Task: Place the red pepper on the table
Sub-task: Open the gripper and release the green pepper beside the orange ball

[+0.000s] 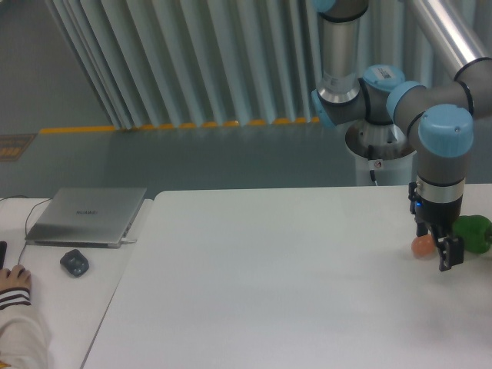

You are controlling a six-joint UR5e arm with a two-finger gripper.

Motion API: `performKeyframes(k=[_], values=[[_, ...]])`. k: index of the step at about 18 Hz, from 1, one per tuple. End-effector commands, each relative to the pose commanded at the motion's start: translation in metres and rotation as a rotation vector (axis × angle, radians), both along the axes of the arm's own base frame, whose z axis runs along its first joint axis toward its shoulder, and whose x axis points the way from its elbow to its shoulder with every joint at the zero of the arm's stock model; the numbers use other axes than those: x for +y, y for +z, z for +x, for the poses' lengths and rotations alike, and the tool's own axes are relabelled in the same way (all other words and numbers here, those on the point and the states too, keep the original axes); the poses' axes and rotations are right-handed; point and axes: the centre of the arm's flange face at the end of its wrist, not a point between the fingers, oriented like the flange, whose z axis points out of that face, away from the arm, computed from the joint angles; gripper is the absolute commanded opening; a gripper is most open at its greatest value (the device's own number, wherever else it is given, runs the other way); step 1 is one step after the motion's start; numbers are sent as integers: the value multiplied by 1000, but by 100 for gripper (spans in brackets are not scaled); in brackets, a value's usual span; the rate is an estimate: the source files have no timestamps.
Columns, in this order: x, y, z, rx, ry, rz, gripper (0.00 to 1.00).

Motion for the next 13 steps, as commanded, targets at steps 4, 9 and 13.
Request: performKeyframes(k=[4, 9, 13], values=[[0, 0, -1, 8, 15, 9, 100], [-5, -5, -10, 79, 34, 2, 100], [-16, 15, -34, 135, 73, 0, 100]])
